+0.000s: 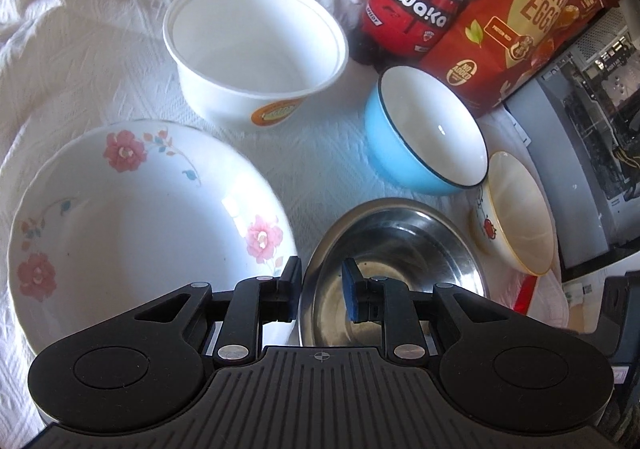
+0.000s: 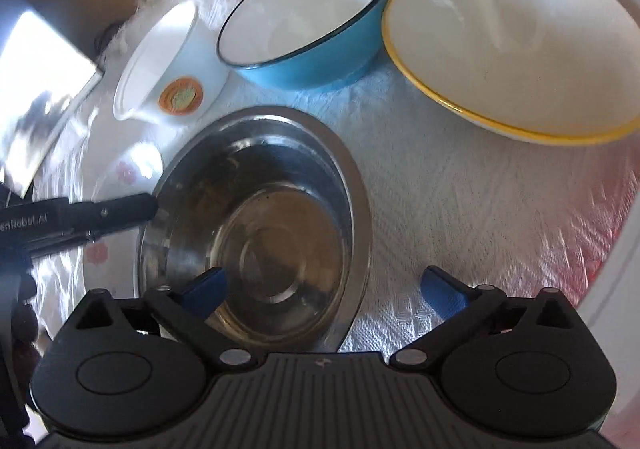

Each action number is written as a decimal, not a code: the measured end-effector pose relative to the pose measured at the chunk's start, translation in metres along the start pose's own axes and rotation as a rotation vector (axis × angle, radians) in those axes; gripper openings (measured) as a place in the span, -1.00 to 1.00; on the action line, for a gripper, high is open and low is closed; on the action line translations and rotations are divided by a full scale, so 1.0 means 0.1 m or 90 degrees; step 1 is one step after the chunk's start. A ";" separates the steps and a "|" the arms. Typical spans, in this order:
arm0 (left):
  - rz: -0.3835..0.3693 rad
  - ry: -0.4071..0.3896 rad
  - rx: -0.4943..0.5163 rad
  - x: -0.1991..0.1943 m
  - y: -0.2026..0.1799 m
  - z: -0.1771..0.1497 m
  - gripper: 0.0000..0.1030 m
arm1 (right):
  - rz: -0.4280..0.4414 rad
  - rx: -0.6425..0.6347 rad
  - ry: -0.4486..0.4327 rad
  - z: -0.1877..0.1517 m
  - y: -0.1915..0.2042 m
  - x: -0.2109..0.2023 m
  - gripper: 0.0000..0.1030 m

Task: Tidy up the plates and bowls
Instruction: 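Grasp the stainless steel bowl rim with both grippers and lift it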

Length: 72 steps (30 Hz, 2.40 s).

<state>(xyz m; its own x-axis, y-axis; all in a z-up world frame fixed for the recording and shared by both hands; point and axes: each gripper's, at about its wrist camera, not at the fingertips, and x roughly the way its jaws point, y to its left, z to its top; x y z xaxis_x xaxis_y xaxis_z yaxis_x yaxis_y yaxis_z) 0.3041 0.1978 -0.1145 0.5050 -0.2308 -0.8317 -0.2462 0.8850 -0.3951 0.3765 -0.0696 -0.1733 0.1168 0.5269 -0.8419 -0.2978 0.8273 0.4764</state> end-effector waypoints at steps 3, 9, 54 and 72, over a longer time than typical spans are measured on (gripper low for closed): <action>-0.012 0.006 -0.006 -0.02 0.00 -0.07 -0.58 | -0.033 -0.006 -0.045 -0.02 0.00 -0.07 0.45; -0.023 0.050 -0.047 -0.03 0.04 -0.26 -0.61 | -0.085 -0.055 -0.090 -0.02 0.18 -0.23 -0.02; 0.190 -0.094 -0.083 -0.75 1.18 -0.10 -0.56 | -0.060 -0.255 -0.119 0.34 1.90 0.60 0.01; 0.115 -0.011 -0.134 -0.42 1.42 -0.14 -0.43 | -0.036 -0.180 -0.072 0.24 1.68 0.71 0.26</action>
<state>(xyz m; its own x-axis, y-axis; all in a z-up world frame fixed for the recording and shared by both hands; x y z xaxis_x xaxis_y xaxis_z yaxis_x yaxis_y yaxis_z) 0.2367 0.3276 -0.1416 0.4500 -0.0681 -0.8904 -0.4997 0.8072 -0.3142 0.3575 0.1113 -0.1474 0.2409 0.5138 -0.8234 -0.5381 0.7767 0.3273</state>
